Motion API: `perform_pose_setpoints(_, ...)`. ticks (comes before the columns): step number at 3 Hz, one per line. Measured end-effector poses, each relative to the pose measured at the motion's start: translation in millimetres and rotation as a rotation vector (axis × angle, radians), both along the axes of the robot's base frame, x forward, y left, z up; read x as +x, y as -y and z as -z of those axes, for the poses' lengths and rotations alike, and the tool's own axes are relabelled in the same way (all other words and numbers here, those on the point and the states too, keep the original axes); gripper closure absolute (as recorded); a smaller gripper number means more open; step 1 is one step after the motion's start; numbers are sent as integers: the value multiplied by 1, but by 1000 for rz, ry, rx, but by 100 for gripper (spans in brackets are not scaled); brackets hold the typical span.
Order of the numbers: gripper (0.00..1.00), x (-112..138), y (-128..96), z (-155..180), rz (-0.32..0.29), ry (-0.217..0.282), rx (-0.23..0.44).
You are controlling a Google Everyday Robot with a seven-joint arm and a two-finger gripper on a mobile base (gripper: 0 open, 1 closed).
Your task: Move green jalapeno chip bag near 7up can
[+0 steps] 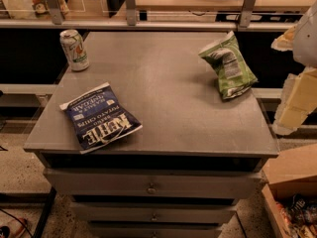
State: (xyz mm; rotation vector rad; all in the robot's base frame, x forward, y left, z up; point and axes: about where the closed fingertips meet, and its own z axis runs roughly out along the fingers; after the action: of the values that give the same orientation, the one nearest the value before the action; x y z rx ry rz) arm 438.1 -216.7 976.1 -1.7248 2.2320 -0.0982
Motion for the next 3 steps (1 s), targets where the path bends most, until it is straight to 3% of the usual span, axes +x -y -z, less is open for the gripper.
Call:
perform_pose_setpoints(2, 0, 7, -1, -3, 14, 22, 4)
perform_pose_setpoints(3, 0, 50, -2, -5, 62, 71, 14)
